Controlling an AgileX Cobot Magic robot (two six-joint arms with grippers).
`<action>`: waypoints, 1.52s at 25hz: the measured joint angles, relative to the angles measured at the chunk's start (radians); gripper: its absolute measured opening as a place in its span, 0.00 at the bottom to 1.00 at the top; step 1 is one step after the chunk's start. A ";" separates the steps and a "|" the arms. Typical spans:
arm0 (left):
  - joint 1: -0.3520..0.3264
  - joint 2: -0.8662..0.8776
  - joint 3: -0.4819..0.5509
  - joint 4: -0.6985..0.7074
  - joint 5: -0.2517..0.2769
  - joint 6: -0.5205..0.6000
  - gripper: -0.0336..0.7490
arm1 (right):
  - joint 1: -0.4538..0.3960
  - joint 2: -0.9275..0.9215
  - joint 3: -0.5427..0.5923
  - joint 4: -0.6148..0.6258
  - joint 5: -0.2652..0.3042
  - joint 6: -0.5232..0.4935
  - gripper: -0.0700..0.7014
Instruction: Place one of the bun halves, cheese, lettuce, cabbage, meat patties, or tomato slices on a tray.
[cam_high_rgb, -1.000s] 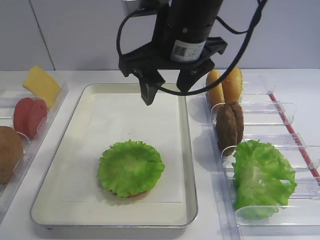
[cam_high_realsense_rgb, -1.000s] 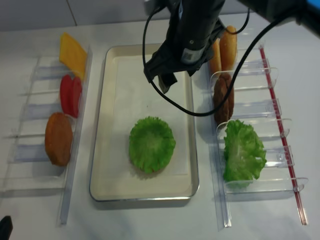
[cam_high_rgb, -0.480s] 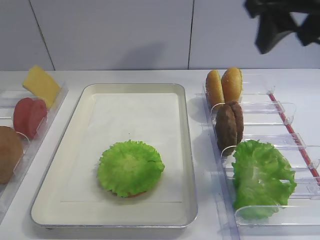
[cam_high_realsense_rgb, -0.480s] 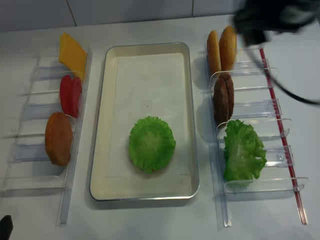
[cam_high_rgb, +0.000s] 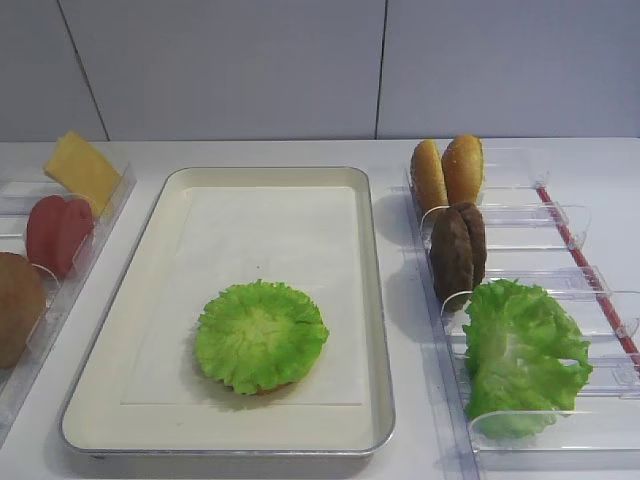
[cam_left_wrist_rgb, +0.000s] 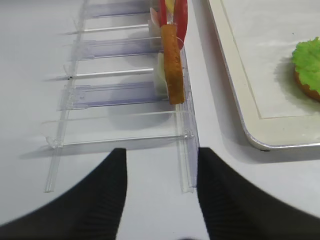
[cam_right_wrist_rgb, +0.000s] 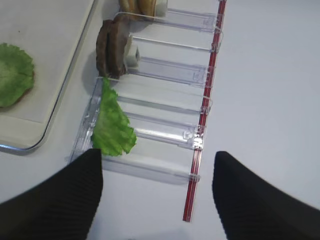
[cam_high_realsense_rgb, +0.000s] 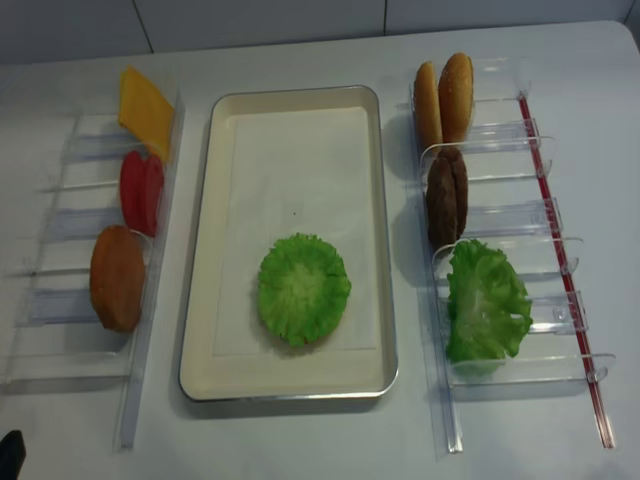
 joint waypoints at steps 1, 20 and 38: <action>0.000 0.000 0.000 0.000 0.000 0.000 0.45 | -0.017 -0.056 0.041 0.002 0.002 0.000 0.75; 0.000 0.000 0.000 0.000 0.000 0.000 0.45 | -0.337 -0.526 0.398 0.045 -0.136 -0.274 0.74; 0.000 0.000 0.000 0.000 0.000 0.000 0.45 | -0.337 -0.526 0.407 0.028 -0.136 -0.203 0.74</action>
